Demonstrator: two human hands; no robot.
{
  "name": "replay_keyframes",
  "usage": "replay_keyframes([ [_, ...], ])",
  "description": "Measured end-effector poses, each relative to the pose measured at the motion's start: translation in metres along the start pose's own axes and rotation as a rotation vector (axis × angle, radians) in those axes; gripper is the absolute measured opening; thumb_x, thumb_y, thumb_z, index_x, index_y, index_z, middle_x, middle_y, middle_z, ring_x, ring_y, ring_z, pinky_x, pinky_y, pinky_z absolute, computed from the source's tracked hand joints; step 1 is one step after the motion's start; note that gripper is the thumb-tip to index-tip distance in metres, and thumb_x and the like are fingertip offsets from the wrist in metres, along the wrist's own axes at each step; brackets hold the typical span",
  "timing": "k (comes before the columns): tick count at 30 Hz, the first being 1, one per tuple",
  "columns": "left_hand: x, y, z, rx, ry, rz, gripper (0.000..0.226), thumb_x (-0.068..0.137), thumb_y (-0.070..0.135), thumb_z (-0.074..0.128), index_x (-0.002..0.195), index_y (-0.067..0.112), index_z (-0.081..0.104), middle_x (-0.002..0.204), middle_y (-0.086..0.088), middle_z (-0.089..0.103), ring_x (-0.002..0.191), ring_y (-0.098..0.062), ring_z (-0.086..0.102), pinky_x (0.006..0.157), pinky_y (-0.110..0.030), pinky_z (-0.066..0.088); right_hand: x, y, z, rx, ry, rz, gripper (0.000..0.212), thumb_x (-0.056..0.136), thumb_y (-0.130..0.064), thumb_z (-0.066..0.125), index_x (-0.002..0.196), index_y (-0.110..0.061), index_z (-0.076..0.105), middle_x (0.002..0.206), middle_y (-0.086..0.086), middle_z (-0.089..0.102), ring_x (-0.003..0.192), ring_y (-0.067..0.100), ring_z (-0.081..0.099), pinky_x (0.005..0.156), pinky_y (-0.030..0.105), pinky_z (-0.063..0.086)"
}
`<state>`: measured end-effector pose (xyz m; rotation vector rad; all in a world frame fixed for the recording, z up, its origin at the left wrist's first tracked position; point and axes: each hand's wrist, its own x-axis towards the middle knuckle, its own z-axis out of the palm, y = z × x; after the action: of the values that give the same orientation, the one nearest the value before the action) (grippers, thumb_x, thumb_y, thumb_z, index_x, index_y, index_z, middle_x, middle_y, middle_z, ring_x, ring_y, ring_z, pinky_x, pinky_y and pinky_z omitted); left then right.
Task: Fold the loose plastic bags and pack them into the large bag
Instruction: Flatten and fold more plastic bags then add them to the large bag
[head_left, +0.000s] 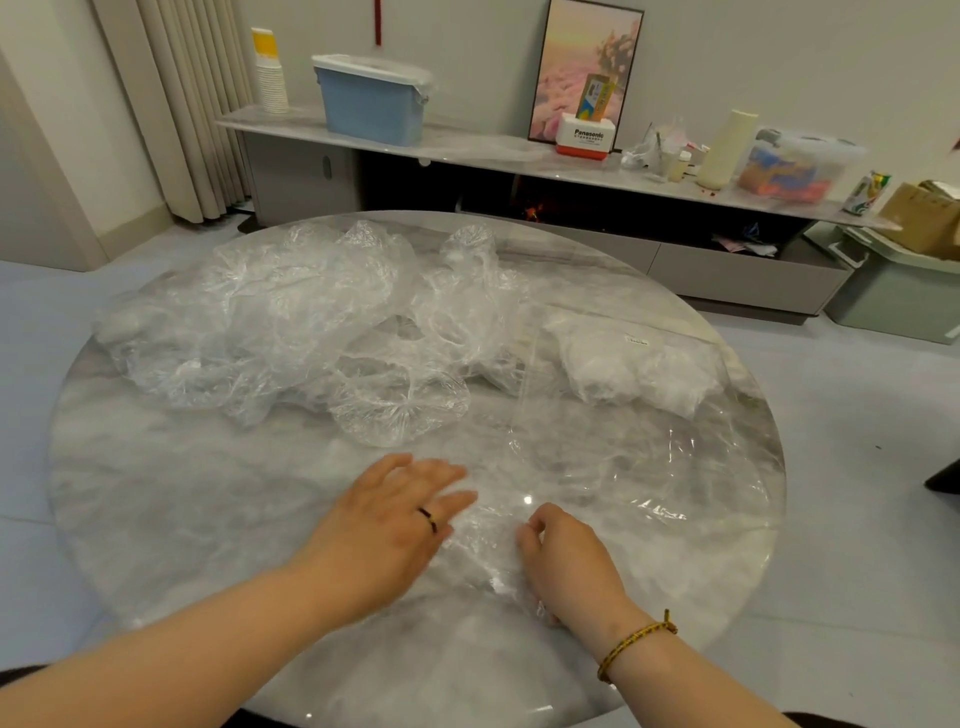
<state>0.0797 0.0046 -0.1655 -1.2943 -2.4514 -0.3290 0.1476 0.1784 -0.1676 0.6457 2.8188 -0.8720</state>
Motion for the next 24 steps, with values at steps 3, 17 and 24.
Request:
replay_keyframes([
  [3,0.004,0.009,0.006,0.084,-0.344,-0.007,0.071,0.1,0.033,0.001,0.105,0.021,0.07,0.111,0.005,0.068,0.108,-0.013,0.061,0.107,-0.028,0.012,-0.004,-0.004,-0.006,-0.162,0.067,-0.042,0.02,0.099,-0.024,0.032,0.116,-0.016,0.039,0.088,-0.002,0.052,0.076,0.019,0.049,0.054,0.029,0.032],
  [17,0.017,0.007,0.03,-0.099,-0.557,-0.213,0.102,0.05,0.057,-0.022,0.146,0.024,-0.01,0.155,0.006,-0.014,0.141,-0.008,-0.017,0.104,-0.024,-0.02,0.0,0.006,0.029,-0.566,0.155,-0.463,0.078,0.098,-0.032,-0.004,0.102,-0.019,0.072,0.113,-0.002,0.068,0.105,0.014,0.064,0.106,0.026,0.014],
  [24,0.02,0.006,0.03,-0.128,-0.609,-0.216,0.105,0.048,0.061,-0.021,0.146,0.026,-0.01,0.155,0.005,-0.016,0.141,-0.008,-0.017,0.107,-0.024,-0.017,0.001,0.015,0.034,-0.537,0.299,-0.523,0.062,0.098,-0.036,0.014,0.099,-0.02,0.073,0.11,-0.003,0.069,0.109,0.017,0.062,0.107,0.034,0.01],
])
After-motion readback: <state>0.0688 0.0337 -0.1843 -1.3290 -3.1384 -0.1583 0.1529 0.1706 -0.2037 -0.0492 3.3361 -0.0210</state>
